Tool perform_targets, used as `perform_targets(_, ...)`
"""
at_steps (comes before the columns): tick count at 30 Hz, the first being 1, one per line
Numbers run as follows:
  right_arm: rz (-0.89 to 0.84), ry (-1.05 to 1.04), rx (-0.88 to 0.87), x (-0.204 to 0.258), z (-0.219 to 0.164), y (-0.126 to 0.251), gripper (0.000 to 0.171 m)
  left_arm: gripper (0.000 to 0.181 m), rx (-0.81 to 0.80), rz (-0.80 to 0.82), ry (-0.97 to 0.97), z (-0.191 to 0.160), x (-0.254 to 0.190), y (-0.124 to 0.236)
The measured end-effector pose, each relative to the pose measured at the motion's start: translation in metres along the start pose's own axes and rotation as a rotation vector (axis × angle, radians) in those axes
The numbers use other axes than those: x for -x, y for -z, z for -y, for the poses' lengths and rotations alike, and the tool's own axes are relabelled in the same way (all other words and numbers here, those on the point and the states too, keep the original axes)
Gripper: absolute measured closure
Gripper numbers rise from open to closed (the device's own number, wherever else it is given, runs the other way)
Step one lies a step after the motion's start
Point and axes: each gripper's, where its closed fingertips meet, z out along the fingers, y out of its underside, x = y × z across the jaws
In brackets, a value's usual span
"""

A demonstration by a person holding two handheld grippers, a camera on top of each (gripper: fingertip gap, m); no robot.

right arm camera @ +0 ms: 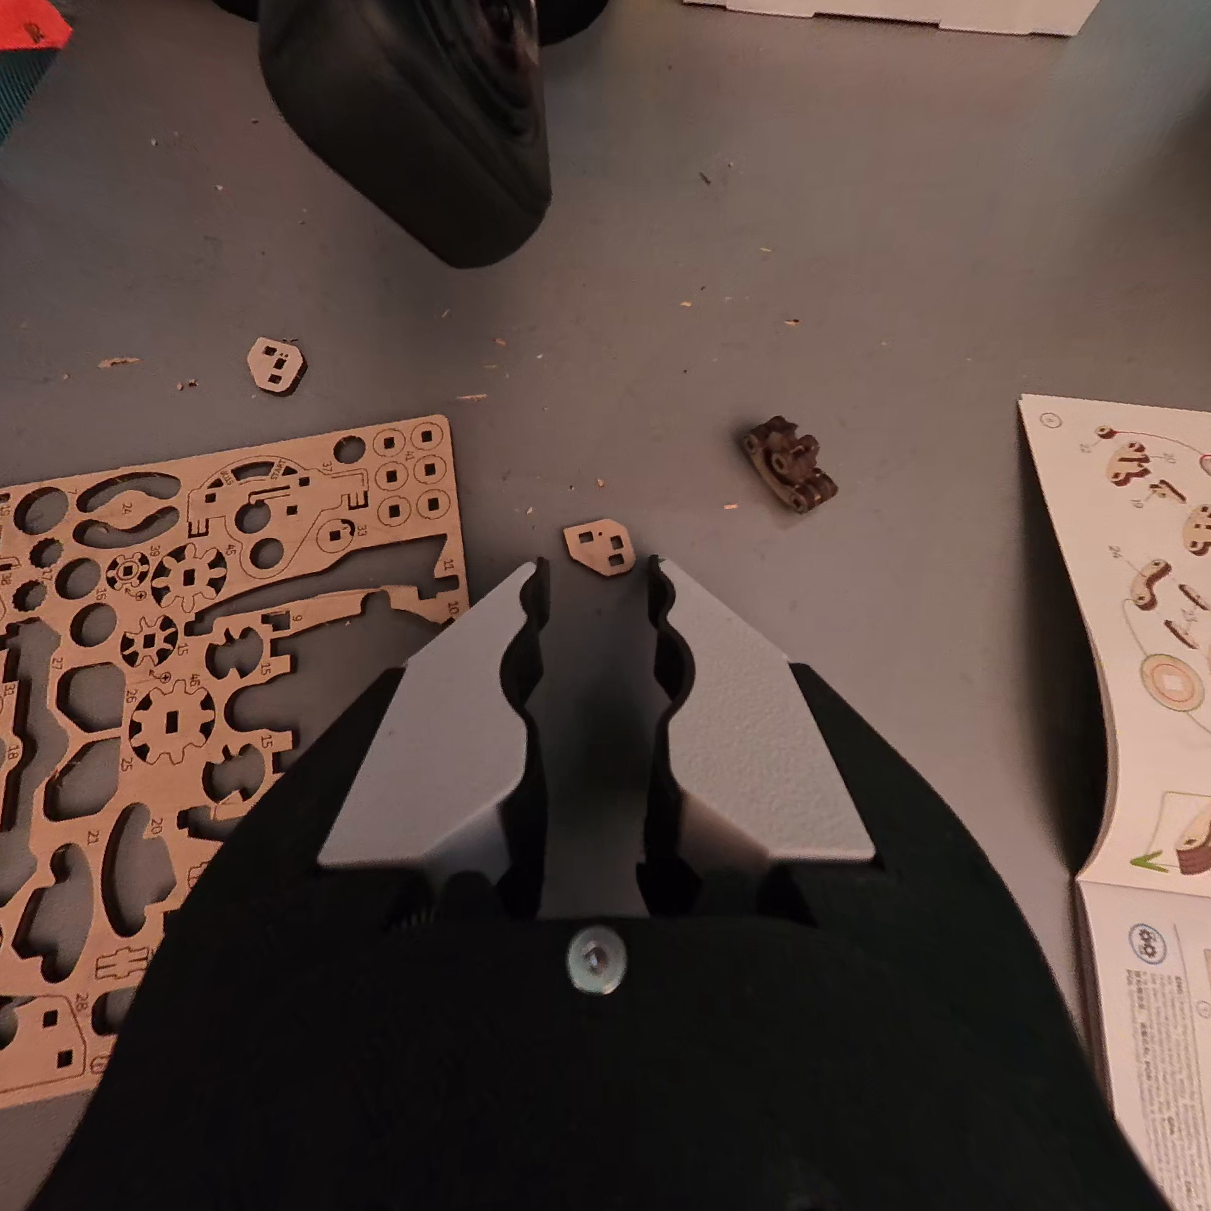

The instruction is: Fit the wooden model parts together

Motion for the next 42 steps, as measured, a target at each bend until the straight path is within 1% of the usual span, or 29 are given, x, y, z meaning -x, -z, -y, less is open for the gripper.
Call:
perform_targets(10, -0.037, 0.043, -0.003, -0.001, 0.002, 0.0, 0.144, 0.181, 0.005, -0.011, -0.001, -0.001, -0.003, -0.001)
perform_targets(20, -0.038, 0.029, -0.003, -0.003, 0.0, 0.002, 0.142, 0.181, 0.008, -0.017, 0.001, -0.003, -0.004, -0.001)
perform_targets(29, -0.095, 0.03, 0.001, -0.013, -0.001, 0.004, 0.143, 0.181, 0.009, -0.033, 0.001, -0.003, -0.008, -0.001)
perform_targets(36, -0.222, 0.043, 0.01, -0.03, 0.003, 0.002, 0.146, 0.181, 0.007, -0.038, 0.0, -0.002, -0.009, -0.001)
perform_targets(42, -0.231, -0.005, 0.0, -0.034, 0.003, 0.003, 0.146, 0.181, 0.002, -0.045, -0.005, 0.0, -0.011, -0.001)
